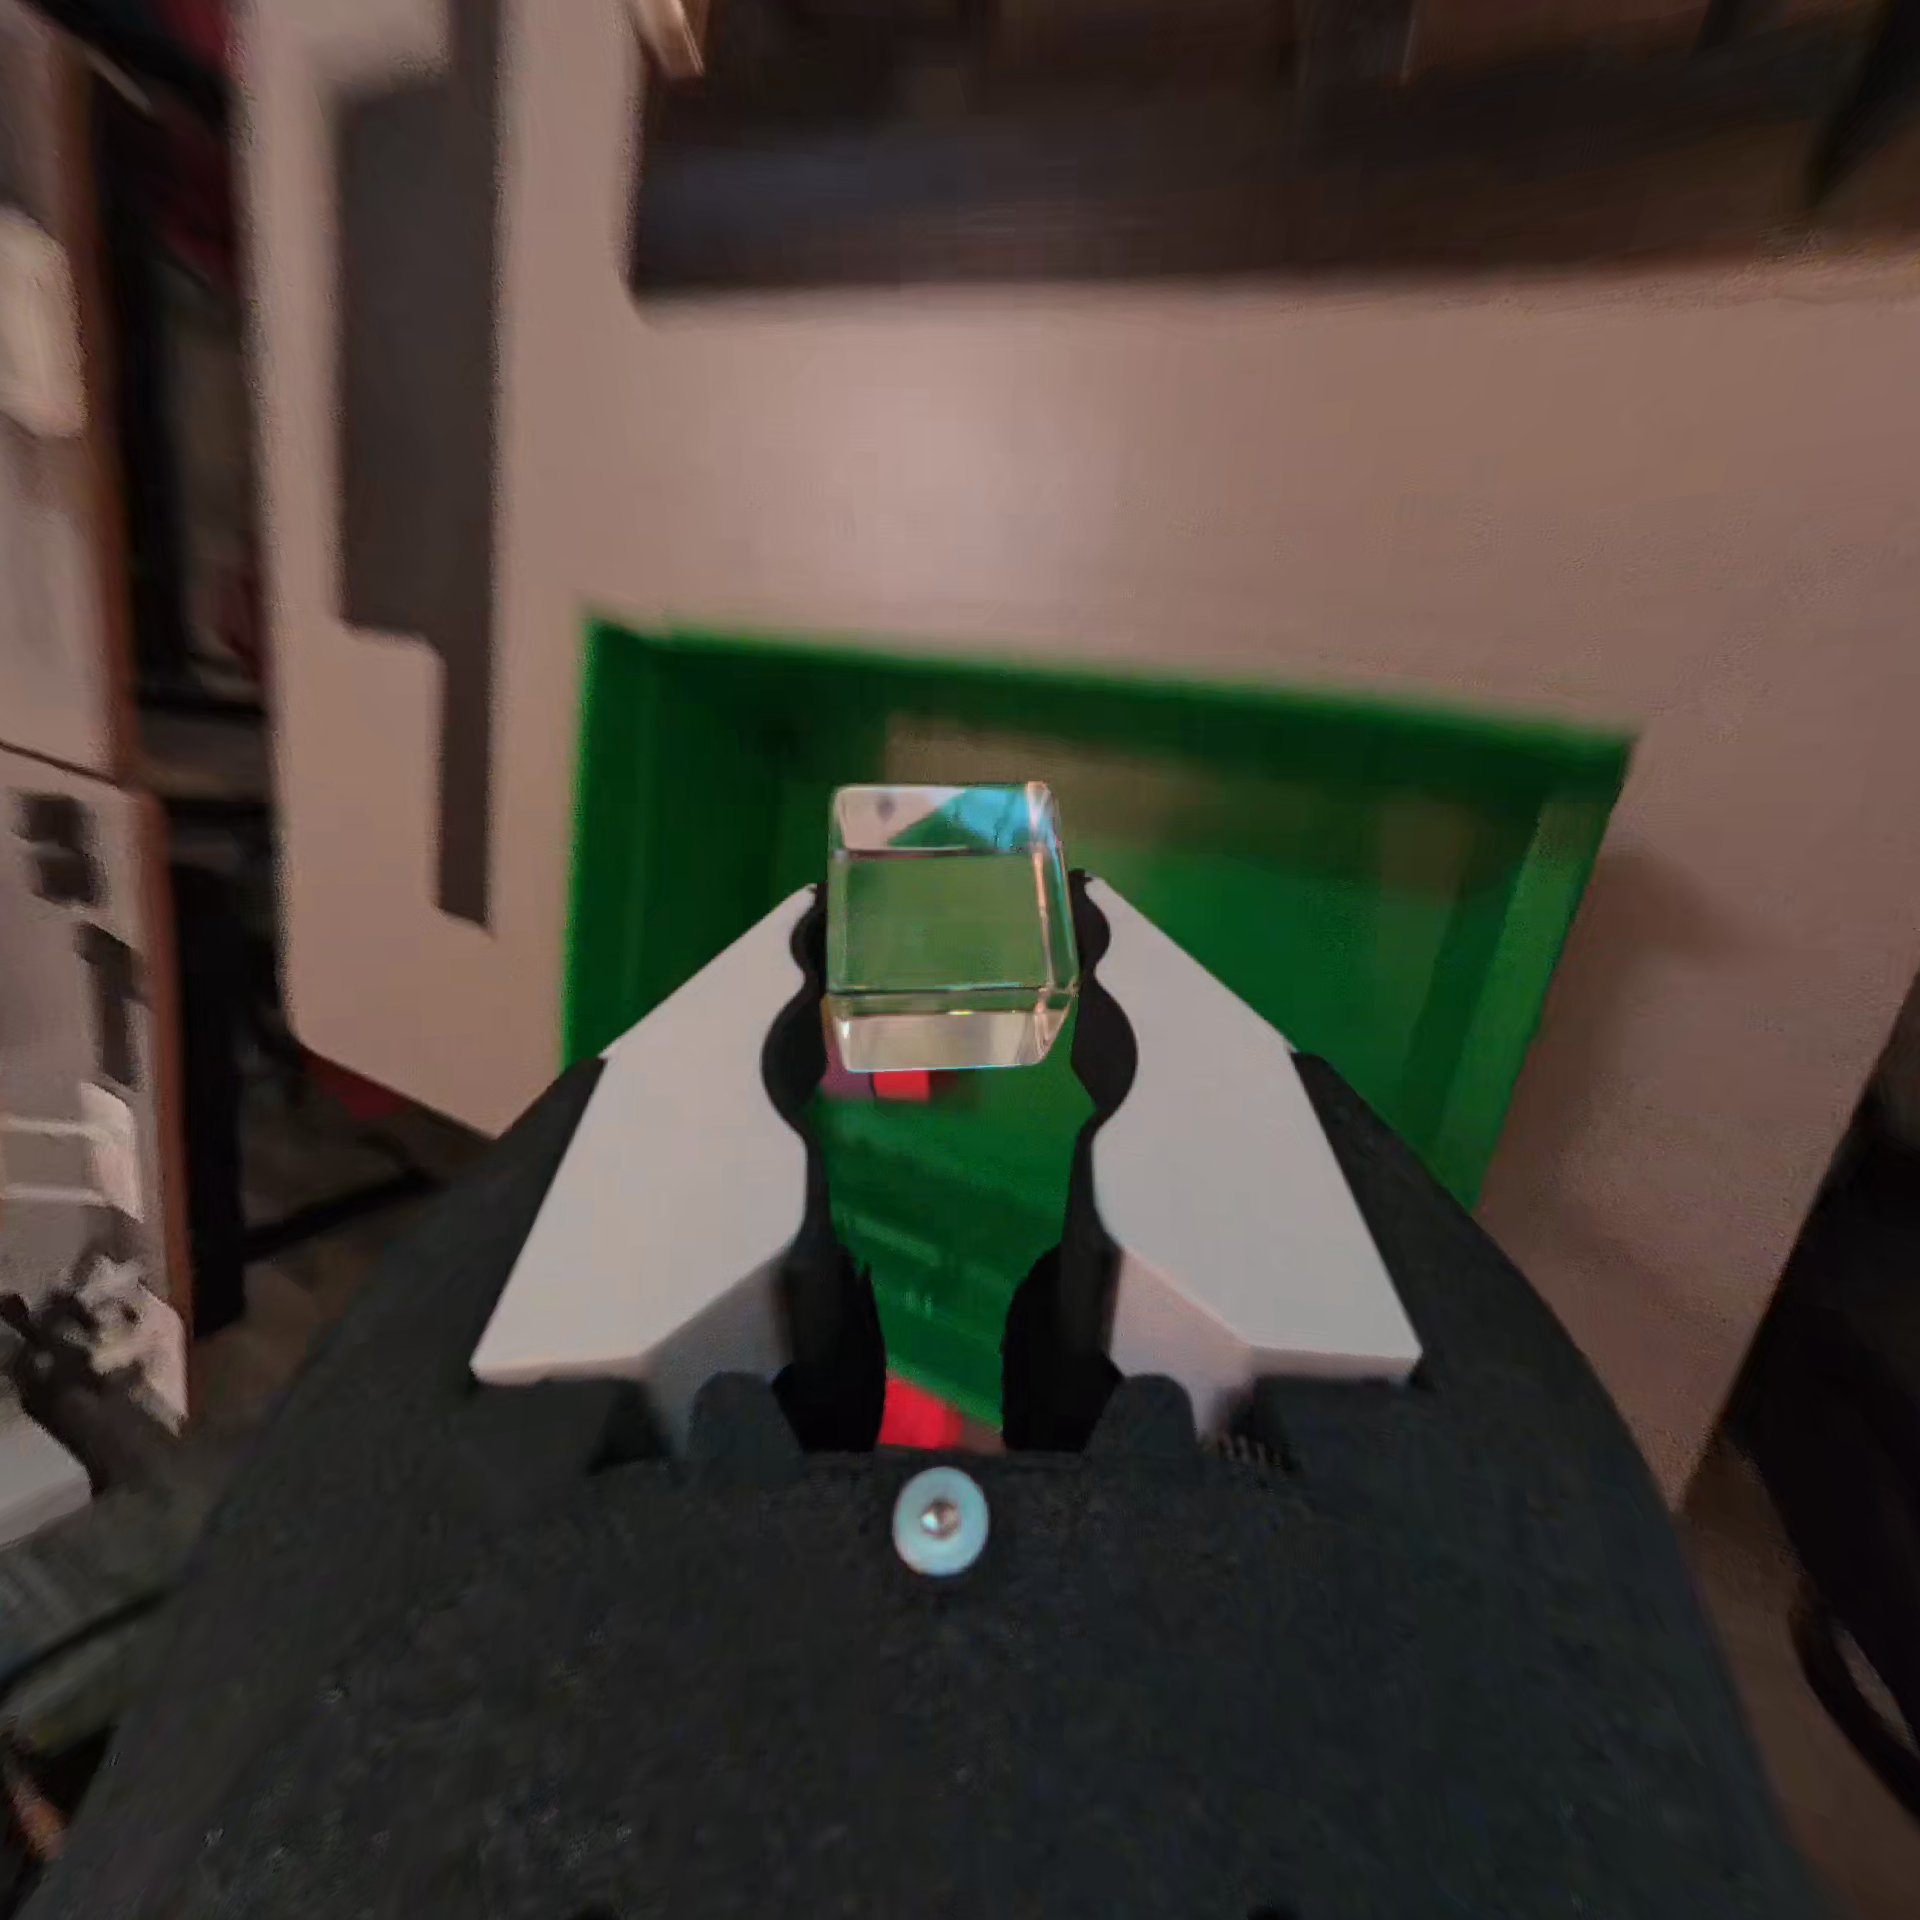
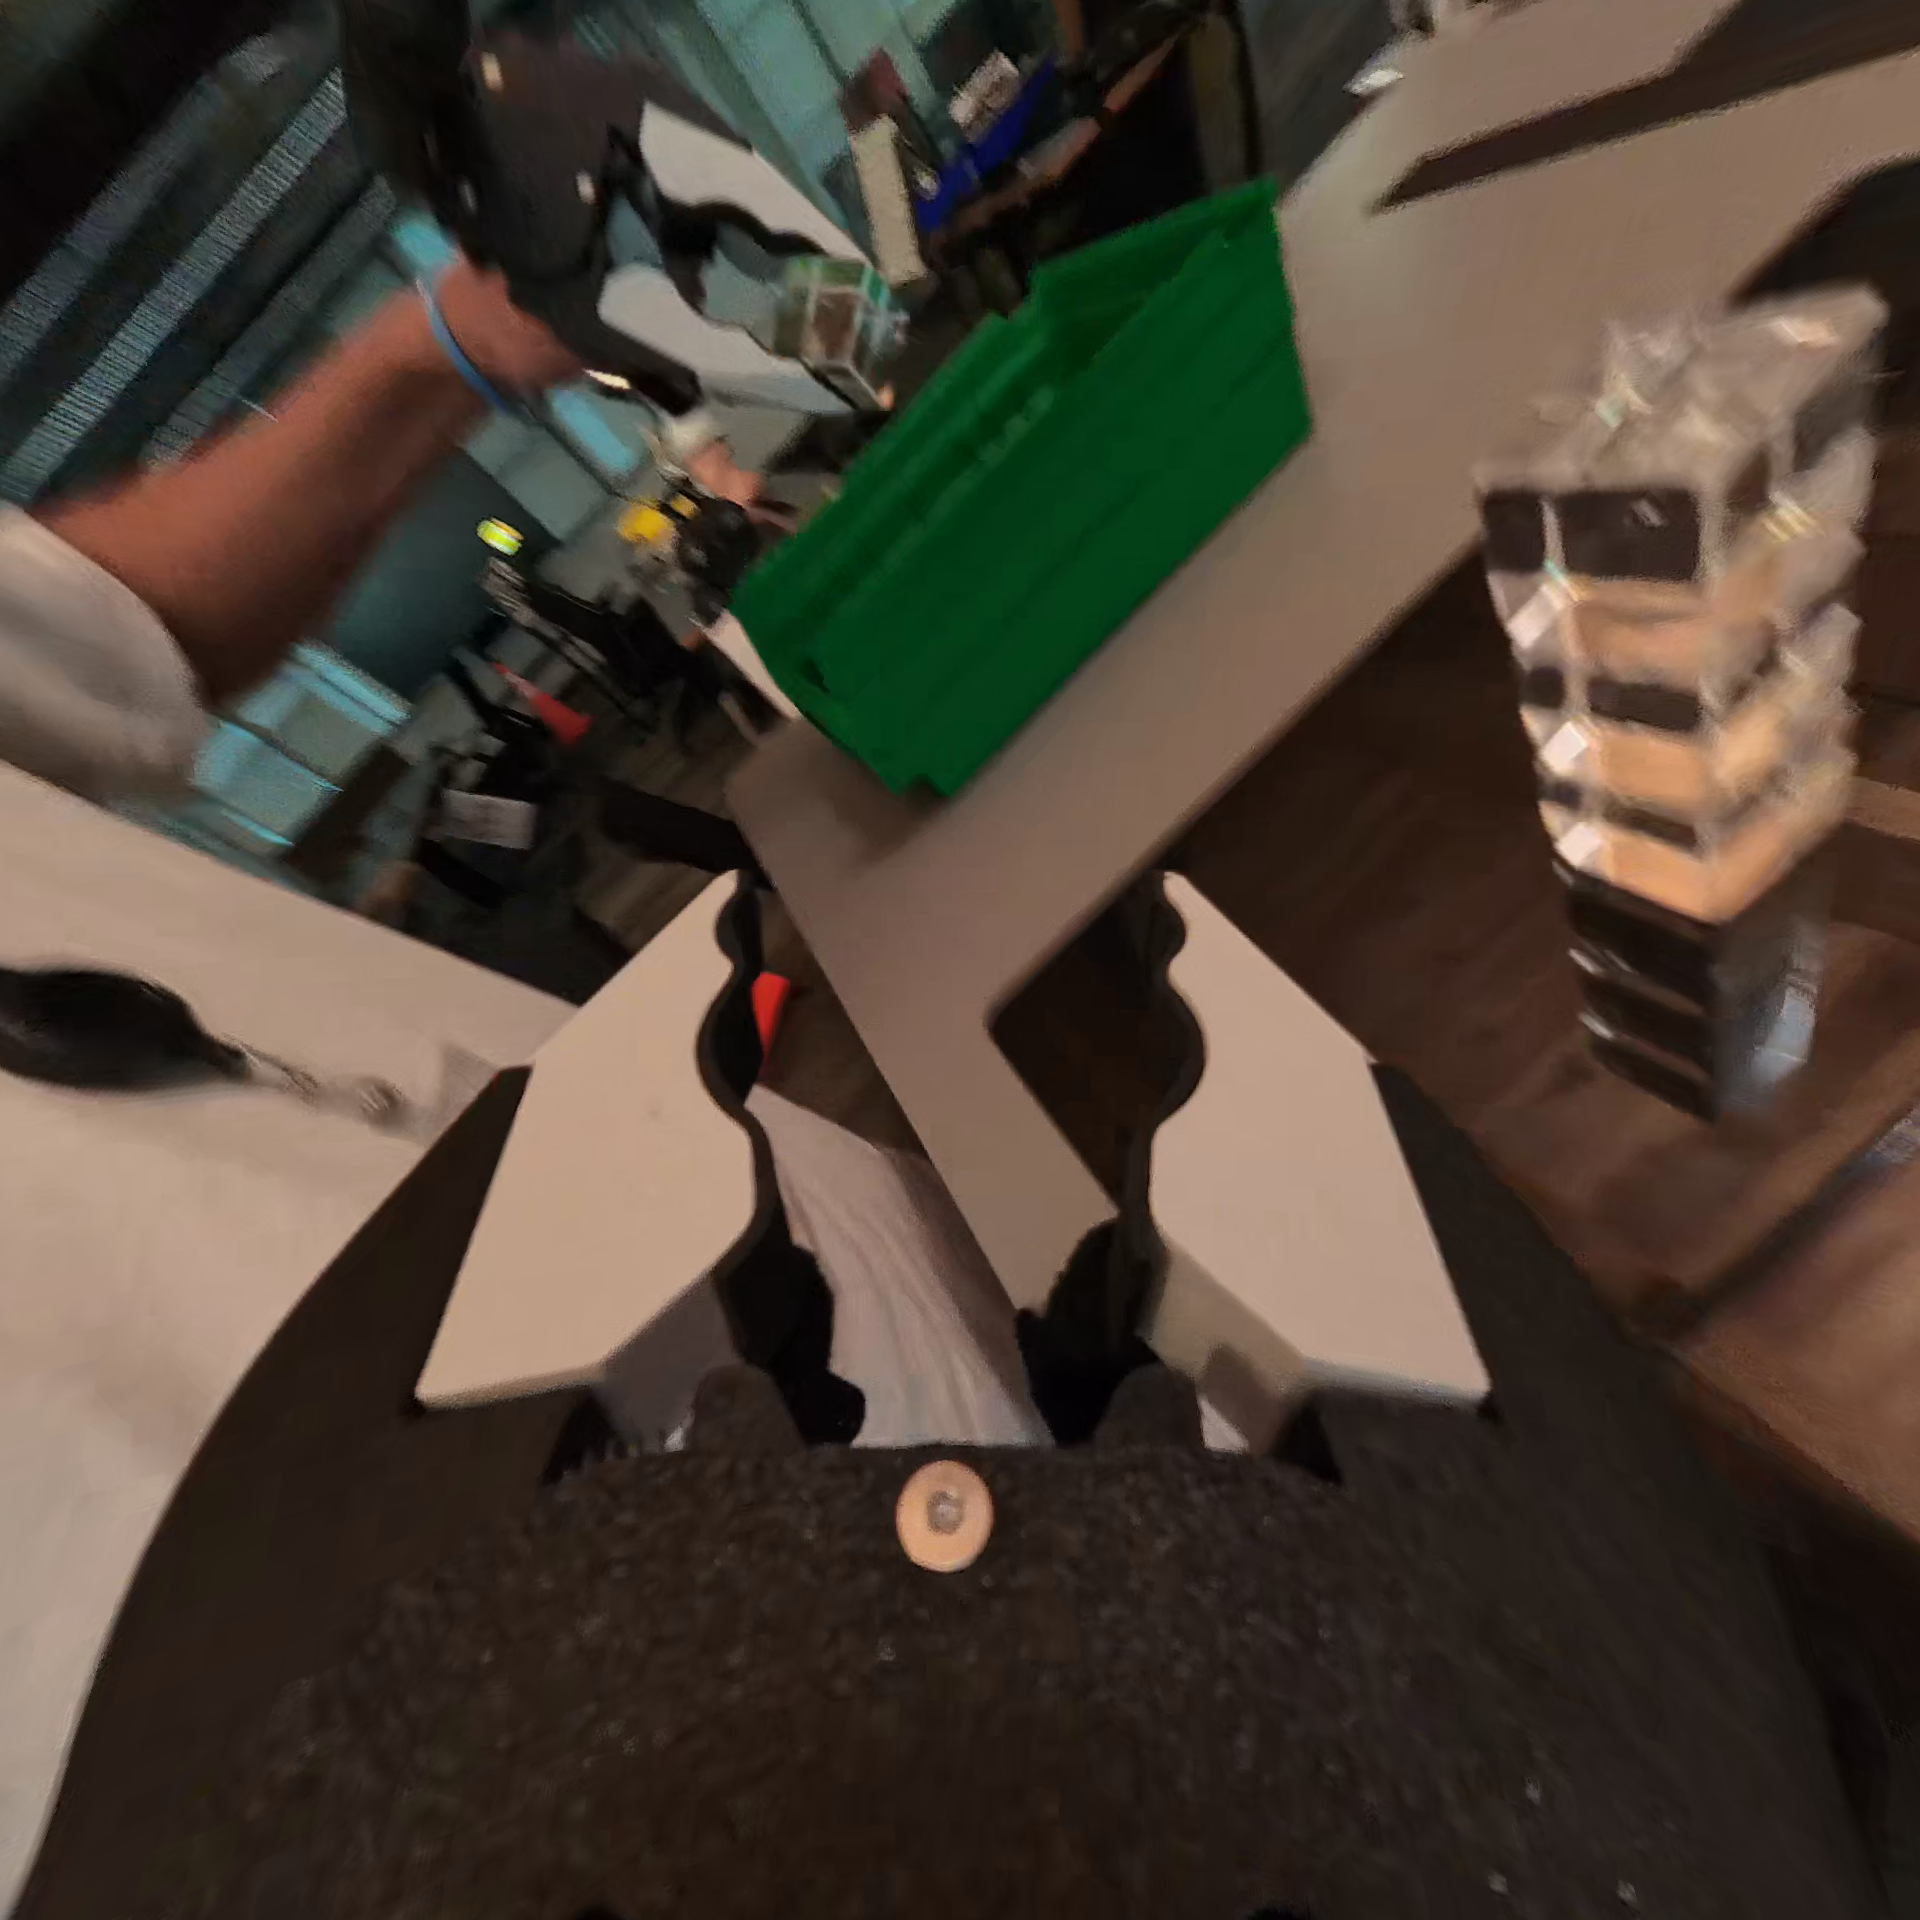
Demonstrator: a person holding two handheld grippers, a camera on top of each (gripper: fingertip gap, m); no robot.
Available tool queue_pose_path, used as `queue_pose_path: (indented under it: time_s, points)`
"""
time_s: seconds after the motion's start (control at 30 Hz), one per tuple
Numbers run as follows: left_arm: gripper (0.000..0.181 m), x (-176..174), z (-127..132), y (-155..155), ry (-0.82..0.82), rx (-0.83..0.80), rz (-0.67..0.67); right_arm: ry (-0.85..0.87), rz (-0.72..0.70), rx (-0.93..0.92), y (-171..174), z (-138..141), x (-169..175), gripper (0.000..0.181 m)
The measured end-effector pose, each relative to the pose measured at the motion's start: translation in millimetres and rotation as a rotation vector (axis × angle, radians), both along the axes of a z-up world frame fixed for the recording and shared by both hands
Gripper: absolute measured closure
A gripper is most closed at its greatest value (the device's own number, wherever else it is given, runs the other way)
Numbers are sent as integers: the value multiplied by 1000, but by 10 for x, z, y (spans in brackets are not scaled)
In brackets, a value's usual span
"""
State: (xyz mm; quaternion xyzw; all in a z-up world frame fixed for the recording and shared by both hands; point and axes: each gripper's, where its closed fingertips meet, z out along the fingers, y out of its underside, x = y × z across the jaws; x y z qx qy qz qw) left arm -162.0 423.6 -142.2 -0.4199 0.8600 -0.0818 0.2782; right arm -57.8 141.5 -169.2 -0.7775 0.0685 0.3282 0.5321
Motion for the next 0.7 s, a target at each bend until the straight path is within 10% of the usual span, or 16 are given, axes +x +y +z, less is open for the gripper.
queue_pose_path:
  time_s: [0.17, 0.33, 0.6, 0.7]
  points:
    - [135, 497, 678, -1107, -364, 15, -178, 316, 206, 72, 564, 666, -234, 105]
    - [136, 796, 754, -1971, -482, 24, -327, 418, 378, 85, 816, 1007, -399, 106]
    - [134, 973, 558, -2319, -542, -80, -285, 205, 374, -22, 671, 806, -310, 138]
    - [134, 895, 546, -2305, -590, -268, -135, -142, 295, -99, 665, 678, 89, 138]
